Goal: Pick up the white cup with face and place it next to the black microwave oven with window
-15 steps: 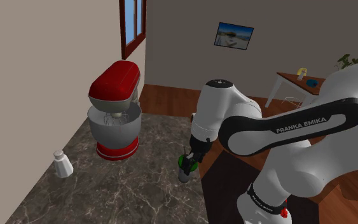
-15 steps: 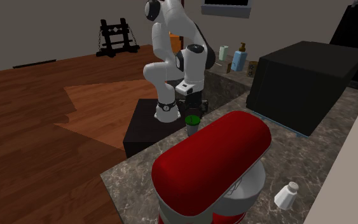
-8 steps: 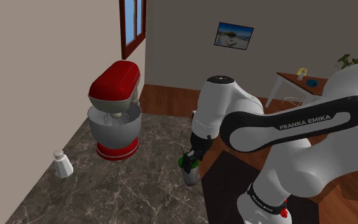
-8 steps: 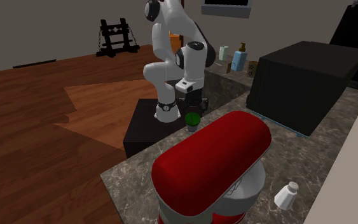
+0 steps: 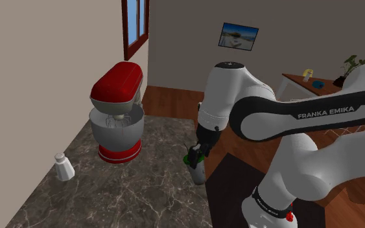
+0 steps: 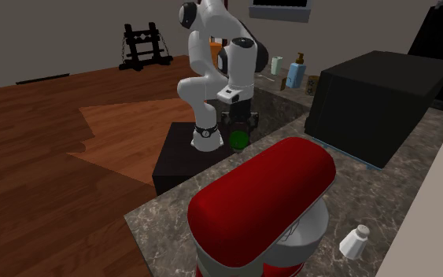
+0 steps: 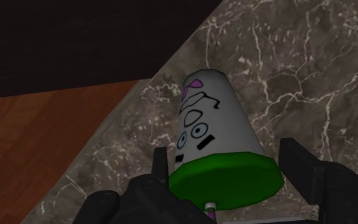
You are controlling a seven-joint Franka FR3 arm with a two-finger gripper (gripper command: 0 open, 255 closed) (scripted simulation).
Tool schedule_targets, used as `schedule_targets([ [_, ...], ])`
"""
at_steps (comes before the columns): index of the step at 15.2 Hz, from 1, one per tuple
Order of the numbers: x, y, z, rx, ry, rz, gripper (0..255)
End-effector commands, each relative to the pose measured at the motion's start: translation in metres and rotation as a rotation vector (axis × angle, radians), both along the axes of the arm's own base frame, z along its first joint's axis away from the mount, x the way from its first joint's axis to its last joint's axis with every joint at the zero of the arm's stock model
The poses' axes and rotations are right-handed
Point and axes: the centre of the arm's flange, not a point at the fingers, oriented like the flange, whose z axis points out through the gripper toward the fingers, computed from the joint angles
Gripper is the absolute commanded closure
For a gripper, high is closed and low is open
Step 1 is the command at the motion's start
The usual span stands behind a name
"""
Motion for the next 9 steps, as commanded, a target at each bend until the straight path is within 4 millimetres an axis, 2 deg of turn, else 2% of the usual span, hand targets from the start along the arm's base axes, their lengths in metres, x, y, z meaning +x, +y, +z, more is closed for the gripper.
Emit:
schedule_targets([
  [1,0.000,0.000,0.011,0.000,0.000,0.000,255],
  [9,0.000,0.000,0.054,0.000,0.000,0.000,255],
])
